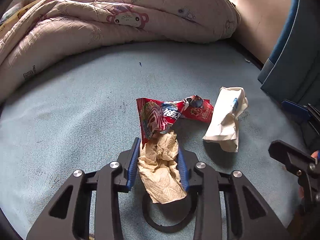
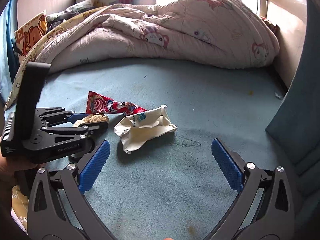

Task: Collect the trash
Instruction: 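Grasp the beige crumpled tissue with the left gripper while the right gripper grasps the white tissue, then carry both tissues down over the white bin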

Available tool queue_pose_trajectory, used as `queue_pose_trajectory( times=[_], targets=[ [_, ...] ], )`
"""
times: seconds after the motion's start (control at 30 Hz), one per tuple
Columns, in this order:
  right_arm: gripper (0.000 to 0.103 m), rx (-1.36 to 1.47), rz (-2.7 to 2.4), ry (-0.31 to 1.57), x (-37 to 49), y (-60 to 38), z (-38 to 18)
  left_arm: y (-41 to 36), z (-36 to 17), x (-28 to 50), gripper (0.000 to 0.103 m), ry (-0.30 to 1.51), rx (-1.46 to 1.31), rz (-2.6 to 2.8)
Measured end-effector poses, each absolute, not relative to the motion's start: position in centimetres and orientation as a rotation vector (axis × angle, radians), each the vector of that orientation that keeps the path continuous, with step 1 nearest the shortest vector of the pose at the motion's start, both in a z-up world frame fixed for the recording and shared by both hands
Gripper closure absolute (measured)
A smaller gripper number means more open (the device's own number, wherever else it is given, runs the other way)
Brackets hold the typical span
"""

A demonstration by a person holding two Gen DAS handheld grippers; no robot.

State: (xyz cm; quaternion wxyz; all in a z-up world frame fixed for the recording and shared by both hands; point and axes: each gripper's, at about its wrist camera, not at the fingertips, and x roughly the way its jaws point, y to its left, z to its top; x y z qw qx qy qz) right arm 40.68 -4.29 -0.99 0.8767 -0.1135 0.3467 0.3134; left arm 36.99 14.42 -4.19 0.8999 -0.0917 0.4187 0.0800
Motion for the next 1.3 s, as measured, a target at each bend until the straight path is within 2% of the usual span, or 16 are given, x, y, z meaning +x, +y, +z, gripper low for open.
queue_pose_trajectory(
  times=[0.53,0.6,0.67,0.93,1.3],
  targets=[
    [0.005,-0.371,0.648,0.824,45.0,2.8,-4.1,16.1,-2.2,30.8,0.079,0.741,-0.210,0.150],
    [0.015,-0.377,0.644,0.835,45.2,2.9,-4.4,16.2,-2.1,30.4,0.079,0.740,-0.211,0.148],
    [0.015,-0.353,0.638,0.804,44.7,2.4,-3.8,16.1,-2.2,29.9,0.079,0.738,-0.212,0.141],
    [0.016,-0.313,0.649,0.721,39.9,-0.5,-0.9,15.1,-1.4,26.8,0.079,0.723,-0.226,0.128],
    [0.016,-0.247,0.682,0.603,28.4,-5.5,4.4,12.0,1.4,19.1,0.079,0.686,-0.205,0.125]
  ],
)
